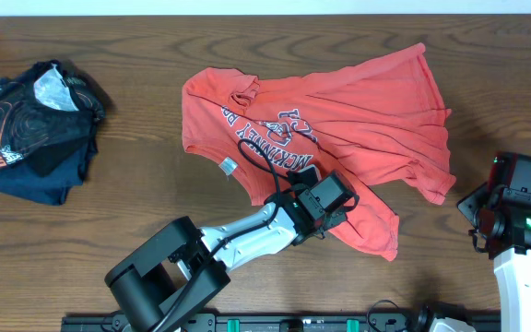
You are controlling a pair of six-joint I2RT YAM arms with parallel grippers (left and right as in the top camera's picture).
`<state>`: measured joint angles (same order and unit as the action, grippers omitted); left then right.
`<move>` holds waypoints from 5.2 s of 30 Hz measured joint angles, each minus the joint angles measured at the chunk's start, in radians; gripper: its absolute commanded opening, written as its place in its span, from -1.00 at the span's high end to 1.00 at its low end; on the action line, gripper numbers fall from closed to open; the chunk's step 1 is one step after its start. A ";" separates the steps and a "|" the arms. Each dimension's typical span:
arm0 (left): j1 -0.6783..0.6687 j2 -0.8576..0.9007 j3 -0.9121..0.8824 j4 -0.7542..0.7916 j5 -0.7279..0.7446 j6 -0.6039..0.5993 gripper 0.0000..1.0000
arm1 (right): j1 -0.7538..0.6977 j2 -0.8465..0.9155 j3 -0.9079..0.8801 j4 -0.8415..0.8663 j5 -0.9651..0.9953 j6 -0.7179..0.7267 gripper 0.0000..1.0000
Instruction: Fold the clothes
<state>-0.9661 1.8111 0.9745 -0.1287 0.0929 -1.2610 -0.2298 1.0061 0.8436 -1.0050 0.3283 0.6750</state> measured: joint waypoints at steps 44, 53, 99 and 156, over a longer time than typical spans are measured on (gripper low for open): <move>0.616 -0.516 -0.005 -0.972 -0.565 0.204 0.88 | 0.003 0.591 0.001 0.422 -0.351 -0.261 -0.28; 0.616 -0.484 -0.005 -0.963 -0.563 0.215 0.88 | 0.084 0.683 0.003 0.602 -0.407 -0.282 0.28; 0.618 -0.786 -0.016 -0.747 -0.540 0.319 0.88 | 0.030 0.285 0.036 0.711 -0.357 -0.291 -0.18; 0.618 -0.328 -0.017 -0.605 -0.465 0.354 0.88 | 0.030 0.695 0.034 0.629 -0.262 -0.202 0.28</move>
<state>-0.3477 1.4826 0.9577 -0.7334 -0.3721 -0.9073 -0.1997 1.7008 0.8780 -0.3763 0.0662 0.4732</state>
